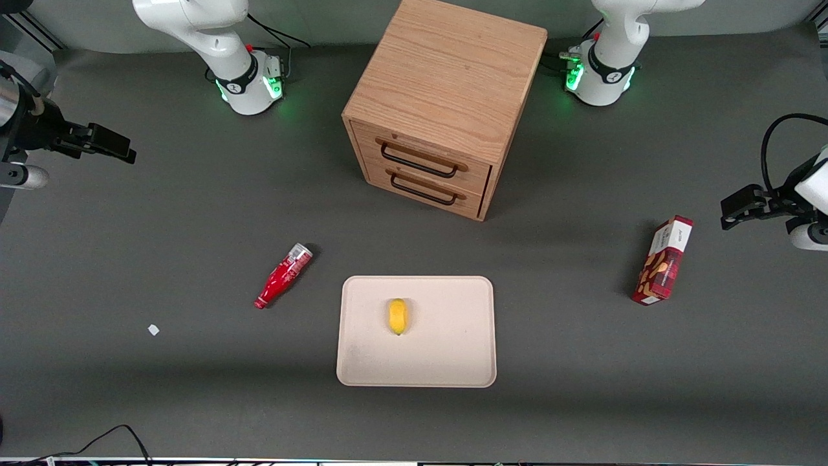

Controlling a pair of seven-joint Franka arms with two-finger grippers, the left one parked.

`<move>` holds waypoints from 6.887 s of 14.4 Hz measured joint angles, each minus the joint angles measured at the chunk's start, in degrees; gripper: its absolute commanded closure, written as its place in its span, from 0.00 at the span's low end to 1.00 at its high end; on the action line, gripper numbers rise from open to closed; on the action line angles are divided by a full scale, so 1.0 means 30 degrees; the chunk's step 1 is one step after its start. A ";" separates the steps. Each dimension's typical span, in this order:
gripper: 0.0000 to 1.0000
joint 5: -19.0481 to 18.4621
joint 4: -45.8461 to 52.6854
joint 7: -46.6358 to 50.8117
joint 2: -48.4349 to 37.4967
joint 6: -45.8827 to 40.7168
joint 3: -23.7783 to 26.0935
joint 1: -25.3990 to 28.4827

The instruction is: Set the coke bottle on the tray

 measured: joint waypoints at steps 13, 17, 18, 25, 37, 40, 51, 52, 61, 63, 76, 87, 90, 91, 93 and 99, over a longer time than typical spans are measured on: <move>0.00 0.1938 -0.2374 0.9935 0.2390 0.4303 0.2340 0.0475; 0.00 0.1929 -0.7383 1.0790 0.3763 1.0514 0.2738 0.0520; 0.00 0.1928 -0.8429 1.0794 0.4057 1.2032 0.2711 0.0511; 0.00 0.1181 -1.0638 1.0794 0.7825 1.9563 0.2687 0.0508; 1.00 0.0128 -1.0281 1.0794 1.0399 2.2874 0.2725 0.0594; 1.00 -0.0300 -1.0090 1.0793 1.0382 2.2824 0.2744 0.0718; 1.00 -0.0946 -0.0663 0.6376 0.6394 0.8578 0.3374 0.0800; 1.00 -0.0936 0.0611 0.6084 0.6382 0.7822 0.3697 0.0801; 1.00 -0.0927 0.5476 0.5828 1.3146 1.0228 0.6577 0.1838; 1.00 -0.0942 0.5697 0.5828 1.5380 1.1645 0.6580 0.2096; 0.56 -0.2269 0.5864 0.5843 1.9905 1.7100 0.6492 0.2626; 0.00 -0.3203 0.5861 0.6583 1.9908 1.7116 0.6487 0.2653; 0.00 -0.3215 0.5885 0.6584 1.9880 1.7115 0.6486 0.2653; 0.00 -0.3249 0.5935 0.6584 1.9802 1.7117 0.6486 0.2652; 0.00 -0.3264 0.6156 0.6584 1.9348 1.6748 0.6564 0.2652; 0.00 -0.3274 0.6688 0.6561 1.5755 1.2792 0.6990 0.2618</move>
